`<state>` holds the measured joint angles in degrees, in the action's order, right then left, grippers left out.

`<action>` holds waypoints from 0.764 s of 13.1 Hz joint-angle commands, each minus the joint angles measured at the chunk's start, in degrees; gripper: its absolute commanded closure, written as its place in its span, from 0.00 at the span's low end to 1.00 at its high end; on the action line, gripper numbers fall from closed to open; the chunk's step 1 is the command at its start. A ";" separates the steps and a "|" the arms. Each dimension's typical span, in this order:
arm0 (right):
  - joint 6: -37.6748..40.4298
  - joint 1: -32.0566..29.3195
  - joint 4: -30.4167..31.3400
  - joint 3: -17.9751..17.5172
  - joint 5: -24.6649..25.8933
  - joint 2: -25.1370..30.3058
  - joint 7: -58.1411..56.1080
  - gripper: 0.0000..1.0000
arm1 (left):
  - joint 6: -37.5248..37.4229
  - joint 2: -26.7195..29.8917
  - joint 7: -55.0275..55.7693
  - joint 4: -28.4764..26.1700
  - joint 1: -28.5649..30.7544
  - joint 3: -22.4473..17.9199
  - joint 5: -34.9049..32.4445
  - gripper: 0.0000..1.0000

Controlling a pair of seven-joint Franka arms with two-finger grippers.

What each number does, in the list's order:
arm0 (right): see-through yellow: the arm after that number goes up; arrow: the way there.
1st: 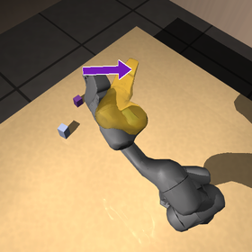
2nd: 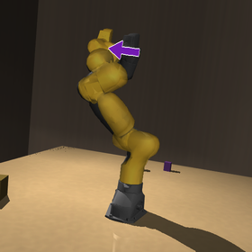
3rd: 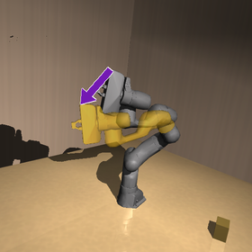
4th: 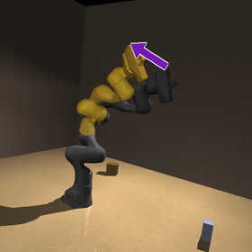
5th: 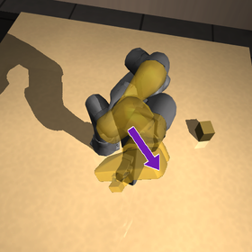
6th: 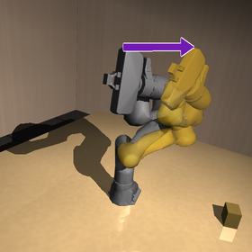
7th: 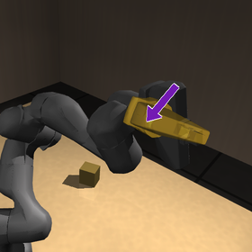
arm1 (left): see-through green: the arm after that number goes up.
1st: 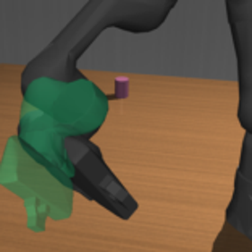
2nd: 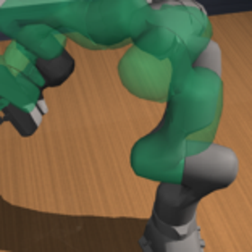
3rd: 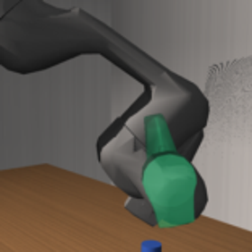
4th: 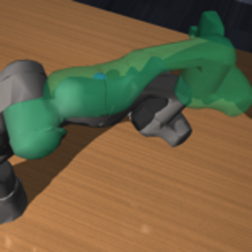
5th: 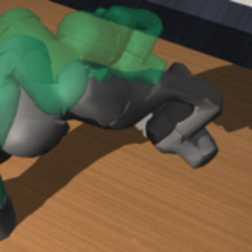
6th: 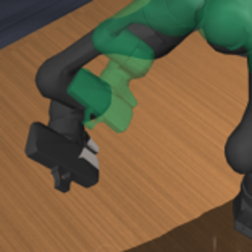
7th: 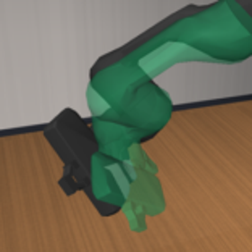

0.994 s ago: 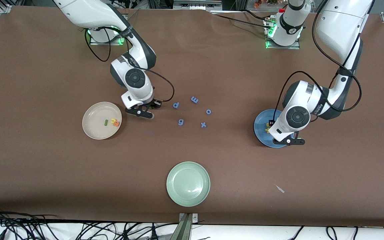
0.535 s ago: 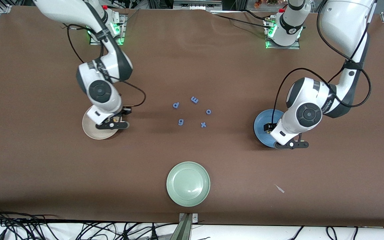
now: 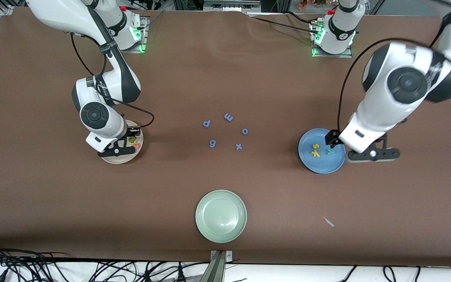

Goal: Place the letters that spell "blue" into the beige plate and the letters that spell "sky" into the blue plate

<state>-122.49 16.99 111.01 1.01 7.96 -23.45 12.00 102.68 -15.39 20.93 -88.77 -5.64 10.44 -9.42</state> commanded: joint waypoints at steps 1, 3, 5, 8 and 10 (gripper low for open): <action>0.32 -0.03 0.09 -0.04 -1.28 0.77 -0.84 0.16 | -7.74 0.01 -2.03 8.14 0.19 0.02 1.86 0.00; 1.37 -0.03 -1.92 -0.13 -3.38 1.21 -0.92 0.01 | -8.37 0.18 -1.94 10.18 0.37 -0.42 5.44 0.00; 7.23 -0.03 -6.65 -0.22 -6.71 3.13 -0.84 0.00 | -8.02 1.58 -2.03 10.19 0.98 -0.95 7.74 0.00; 27.15 -0.03 -22.88 -0.48 -7.26 4.46 -0.84 0.00 | -7.76 5.79 -6.30 6.26 4.58 -0.69 7.75 0.00; 36.06 -0.38 -29.95 0.04 -7.08 5.16 -1.45 0.00 | -7.14 9.31 -11.94 1.95 8.44 0.19 7.75 0.00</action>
<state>-94.09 17.15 88.11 0.80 1.93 -18.05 11.99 95.22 -11.31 14.33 -80.82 -0.69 9.73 -3.52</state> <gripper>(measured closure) 0.000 0.000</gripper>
